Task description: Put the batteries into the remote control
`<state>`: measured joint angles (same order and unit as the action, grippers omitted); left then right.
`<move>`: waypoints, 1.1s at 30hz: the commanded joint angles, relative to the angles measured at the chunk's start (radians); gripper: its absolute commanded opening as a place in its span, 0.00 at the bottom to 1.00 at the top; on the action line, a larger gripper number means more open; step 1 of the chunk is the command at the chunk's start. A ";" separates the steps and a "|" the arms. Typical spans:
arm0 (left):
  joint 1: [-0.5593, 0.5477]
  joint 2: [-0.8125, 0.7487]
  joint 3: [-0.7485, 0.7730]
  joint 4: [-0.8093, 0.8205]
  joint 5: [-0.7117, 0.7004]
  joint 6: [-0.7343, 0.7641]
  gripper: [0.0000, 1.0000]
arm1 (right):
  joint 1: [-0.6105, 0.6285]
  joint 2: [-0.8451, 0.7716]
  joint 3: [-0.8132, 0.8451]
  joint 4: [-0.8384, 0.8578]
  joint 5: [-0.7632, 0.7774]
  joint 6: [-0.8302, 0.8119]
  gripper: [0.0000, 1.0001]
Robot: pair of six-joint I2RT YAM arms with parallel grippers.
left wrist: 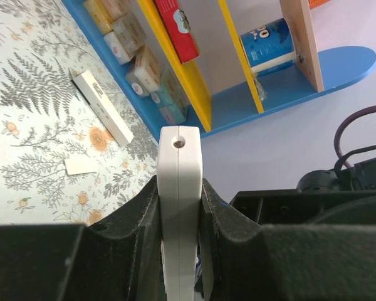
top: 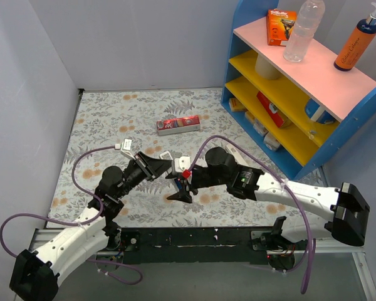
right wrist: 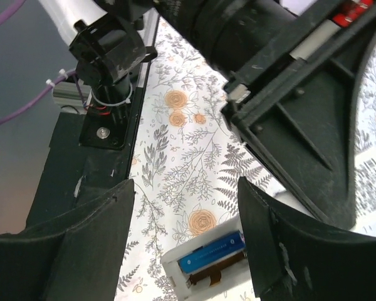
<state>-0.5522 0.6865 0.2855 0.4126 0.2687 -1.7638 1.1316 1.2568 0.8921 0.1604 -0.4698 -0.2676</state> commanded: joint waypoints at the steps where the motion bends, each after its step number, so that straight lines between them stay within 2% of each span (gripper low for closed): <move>1: -0.002 -0.062 0.056 -0.092 -0.101 0.099 0.00 | 0.000 -0.080 0.001 0.108 0.079 0.108 0.75; 4: 0.000 -0.090 0.064 -0.162 -0.150 0.145 0.00 | -0.003 -0.120 -0.005 0.126 0.098 0.160 0.76; 8: 0.001 -0.154 0.081 -0.277 -0.287 0.240 0.00 | -0.029 -0.112 0.036 0.027 0.226 0.220 0.75; 12: 0.001 -0.254 0.127 -0.475 -0.443 0.335 0.00 | -0.136 -0.051 0.056 -0.039 0.290 0.338 0.73; 14: 0.000 -0.309 0.167 -0.524 -0.494 0.365 0.00 | -0.171 -0.016 0.062 -0.056 0.299 0.413 0.70; 18: 0.001 -0.372 0.236 -0.601 -0.563 0.487 0.00 | -0.201 0.151 0.148 -0.125 0.321 0.435 0.68; 22: 0.001 -0.444 0.248 -0.589 -0.611 0.573 0.00 | -0.201 0.315 0.264 -0.194 0.341 0.465 0.65; 33: 0.001 -0.576 0.198 -0.566 -0.672 0.626 0.00 | -0.175 0.729 0.583 -0.309 0.378 0.554 0.49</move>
<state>-0.5518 0.1295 0.4915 -0.1574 -0.3576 -1.1831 0.9352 1.9099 1.3716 -0.0982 -0.1226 0.2428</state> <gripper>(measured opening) 0.218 0.510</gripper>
